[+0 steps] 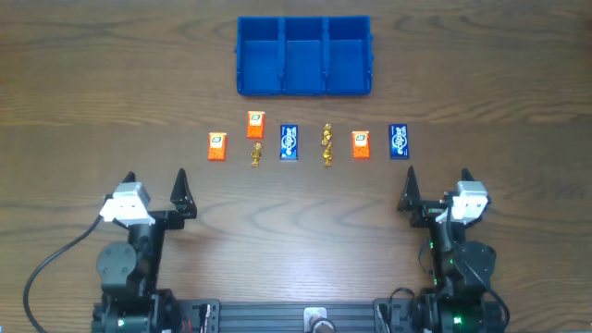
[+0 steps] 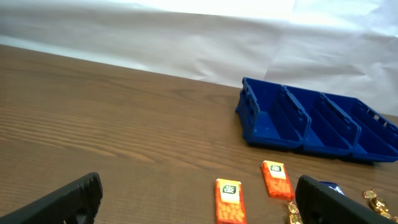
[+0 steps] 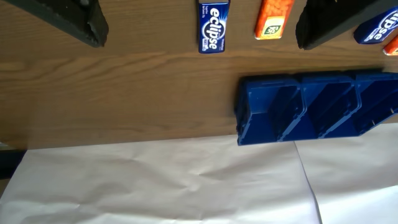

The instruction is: Sort Candies Into Trays

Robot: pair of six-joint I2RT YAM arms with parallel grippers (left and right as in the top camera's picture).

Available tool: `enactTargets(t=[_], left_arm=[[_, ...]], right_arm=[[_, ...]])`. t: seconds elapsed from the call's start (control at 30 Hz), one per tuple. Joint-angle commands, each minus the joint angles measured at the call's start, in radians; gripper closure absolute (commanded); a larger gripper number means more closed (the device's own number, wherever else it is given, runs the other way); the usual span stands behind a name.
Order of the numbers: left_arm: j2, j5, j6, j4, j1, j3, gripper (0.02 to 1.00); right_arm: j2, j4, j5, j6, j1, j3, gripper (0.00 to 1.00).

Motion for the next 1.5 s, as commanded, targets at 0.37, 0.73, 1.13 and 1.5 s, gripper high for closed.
enactTargets(t=[0.37, 0.73, 1.13, 1.5], left_arm=[[-0.006, 0.021, 0.01, -0.038, 0.006, -0.016, 0.02], [-0.006, 0.021, 0.01, -0.038, 0.006, -0.016, 0.02], [-0.006, 0.021, 0.01, -0.038, 0.006, -0.016, 0.02], [0.112, -0.026, 0.01, -0.005, -0.053, 0.117, 0.018]], right_arm=[[-0.008, 0.0, -0.008, -0.009, 0.003, -0.008, 0.001], [-0.008, 0.0, -0.008, -0.009, 0.003, -0.008, 0.001], [-0.008, 0.0, -0.008, -0.009, 0.003, -0.008, 0.001], [-0.008, 0.0, -0.008, -0.009, 0.003, -0.008, 0.001]])
